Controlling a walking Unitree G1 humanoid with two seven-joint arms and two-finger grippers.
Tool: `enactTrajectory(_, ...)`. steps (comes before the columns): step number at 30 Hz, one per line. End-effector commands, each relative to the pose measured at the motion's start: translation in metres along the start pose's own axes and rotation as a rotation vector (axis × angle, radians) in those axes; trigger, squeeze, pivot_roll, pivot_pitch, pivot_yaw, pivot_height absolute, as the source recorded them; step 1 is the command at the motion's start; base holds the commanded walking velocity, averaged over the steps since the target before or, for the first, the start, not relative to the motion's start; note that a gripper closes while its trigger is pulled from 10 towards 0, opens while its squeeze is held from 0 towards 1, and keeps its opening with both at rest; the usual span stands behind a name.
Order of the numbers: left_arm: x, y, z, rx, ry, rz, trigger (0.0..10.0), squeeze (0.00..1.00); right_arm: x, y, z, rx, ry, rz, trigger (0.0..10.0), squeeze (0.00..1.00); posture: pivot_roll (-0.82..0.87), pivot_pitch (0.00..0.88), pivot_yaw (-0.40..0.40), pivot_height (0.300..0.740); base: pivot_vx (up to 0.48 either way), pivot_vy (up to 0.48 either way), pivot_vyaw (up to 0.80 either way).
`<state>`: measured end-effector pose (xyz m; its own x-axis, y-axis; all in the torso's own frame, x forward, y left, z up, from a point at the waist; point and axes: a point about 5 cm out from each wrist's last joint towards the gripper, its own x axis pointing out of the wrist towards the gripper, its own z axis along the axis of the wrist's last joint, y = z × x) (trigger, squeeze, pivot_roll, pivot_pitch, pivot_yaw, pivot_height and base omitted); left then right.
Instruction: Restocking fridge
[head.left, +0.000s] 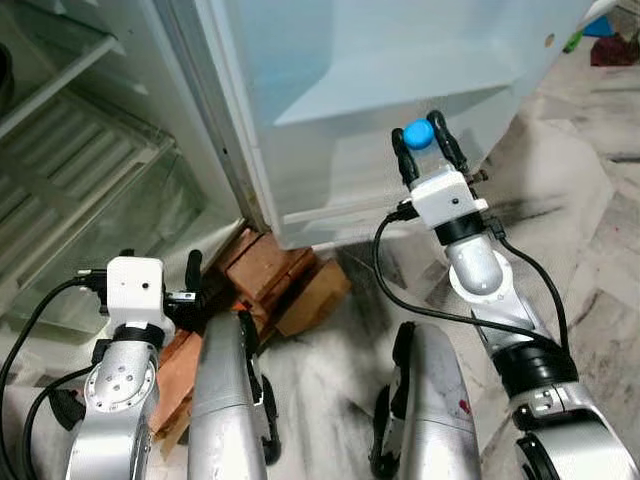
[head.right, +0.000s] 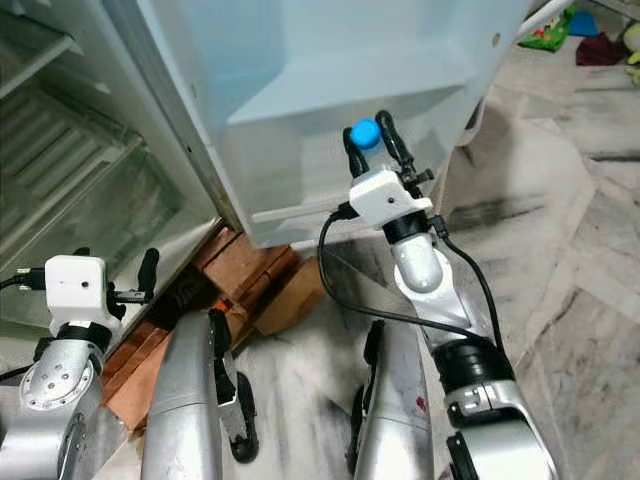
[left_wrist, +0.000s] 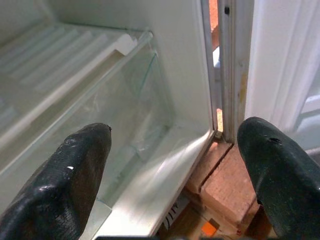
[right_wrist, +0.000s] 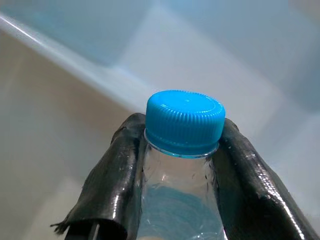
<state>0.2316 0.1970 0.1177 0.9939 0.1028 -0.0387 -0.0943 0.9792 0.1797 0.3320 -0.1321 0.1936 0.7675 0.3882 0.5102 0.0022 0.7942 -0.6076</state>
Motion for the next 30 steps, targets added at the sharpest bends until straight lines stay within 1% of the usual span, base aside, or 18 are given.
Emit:
enactTrajectory(1,-0.003,0.007,-0.005,0.030,0.017,0.027,10.0,0.00,0.009,0.003,0.010,-0.045,-0.089,0.022,10.0,0.00,0.16,0.214,0.023,0.542,0.000,0.000,0.00)
enactTrajectory(3,-0.003,0.008,-0.004,0.033,0.014,0.035,10.0,0.00,0.010,0.003,0.011,-0.052,-0.100,0.025,10.0,0.00,0.16,0.218,0.023,0.542,0.000,0.000,0.00)
enactTrajectory(4,-0.004,0.009,-0.003,0.037,0.009,0.048,10.0,0.00,0.014,0.005,0.014,-0.080,-0.133,0.042,10.0,0.00,0.17,0.228,0.024,0.542,0.000,0.000,0.00)
enactTrajectory(6,-0.006,0.011,-0.001,0.043,0.005,0.060,10.0,0.00,0.017,0.007,0.016,-0.090,-0.154,0.052,10.0,0.00,0.17,0.237,0.027,0.542,0.000,0.000,0.00)
enactTrajectory(7,-0.008,0.013,0.000,0.053,0.002,0.083,10.0,0.00,0.021,0.009,0.017,-0.107,-0.174,0.062,10.0,0.00,0.18,0.244,0.030,0.542,0.000,0.000,0.00)
enactTrajectory(9,-0.010,0.014,0.001,0.055,0.000,0.091,10.0,0.00,0.022,0.010,0.018,-0.115,-0.187,0.067,10.0,0.00,0.18,0.250,0.032,0.542,0.000,0.000,0.00)
enactTrajectory(12,-0.013,0.016,0.003,0.057,0.002,0.093,10.0,0.00,0.025,0.011,0.014,-0.126,-0.170,0.064,10.0,0.00,0.19,0.268,0.039,0.542,0.000,0.000,0.00)
enactTrajectory(15,-0.018,0.017,0.005,0.048,0.011,0.071,10.0,0.00,0.027,0.010,0.006,-0.161,-0.152,0.065,10.0,0.00,0.21,0.292,0.048,0.542,0.000,0.000,0.00)
enactTrajectory(17,-0.021,0.016,0.006,0.041,0.023,0.055,10.0,0.00,0.029,0.010,0.000,-0.211,-0.139,0.078,10.0,0.00,0.22,0.310,0.055,0.542,0.000,0.000,0.00)
enactTrajectory(18,-0.023,0.017,0.006,0.040,0.025,0.053,10.0,0.00,0.029,0.010,-0.001,-0.221,-0.141,0.083,10.0,0.00,0.23,0.314,0.057,0.542,0.000,0.000,0.00)
enactTrajectory(20,-0.027,0.018,0.006,0.044,0.034,0.053,10.0,0.00,0.031,0.010,-0.003,-0.273,-0.152,0.088,10.0,0.00,0.23,0.322,0.061,0.542,0.000,0.000,0.00)
enactTrajectory(22,-0.030,0.018,0.007,0.047,0.036,0.052,10.0,0.00,0.032,0.012,-0.003,-0.289,-0.159,0.098,10.0,0.00,0.25,0.334,0.067,0.542,0.000,0.000,0.00)
enactTrajectory(23,-0.030,0.018,0.007,0.047,0.039,0.051,10.0,0.00,0.033,0.013,-0.005,-0.298,-0.147,0.105,10.0,0.00,0.25,0.338,0.068,0.542,0.000,0.000,0.00)
enactTrajectory(24,-0.032,0.018,0.008,0.048,0.043,0.049,10.0,0.00,0.035,0.014,-0.010,-0.305,-0.107,0.113,10.0,0.00,0.26,0.344,0.070,0.542,0.000,0.000,0.00)
enactTrajectory(26,-0.033,0.018,0.008,0.050,0.044,0.048,10.0,0.00,0.035,0.015,-0.011,-0.305,-0.101,0.118,10.0,0.00,0.26,0.345,0.070,0.542,0.000,0.000,0.00)
enactTrajectory(27,-0.034,0.018,0.008,0.051,0.046,0.048,10.0,0.00,0.035,0.016,-0.013,-0.289,-0.077,0.117,10.0,0.00,0.26,0.348,0.070,0.542,0.000,0.000,0.00)
enactTrajectory(29,-0.035,0.019,0.009,0.051,0.056,0.046,10.0,0.00,0.032,0.020,-0.022,-0.221,0.004,0.124,10.0,0.00,0.27,0.352,0.070,0.542,0.000,0.000,0.00)
enactTrajectory(30,-0.035,0.019,0.009,0.051,0.056,0.046,10.0,0.00,0.032,0.020,-0.022,-0.221,0.004,0.124,10.0,0.00,0.27,0.352,0.070,0.542,0.000,0.000,0.00)
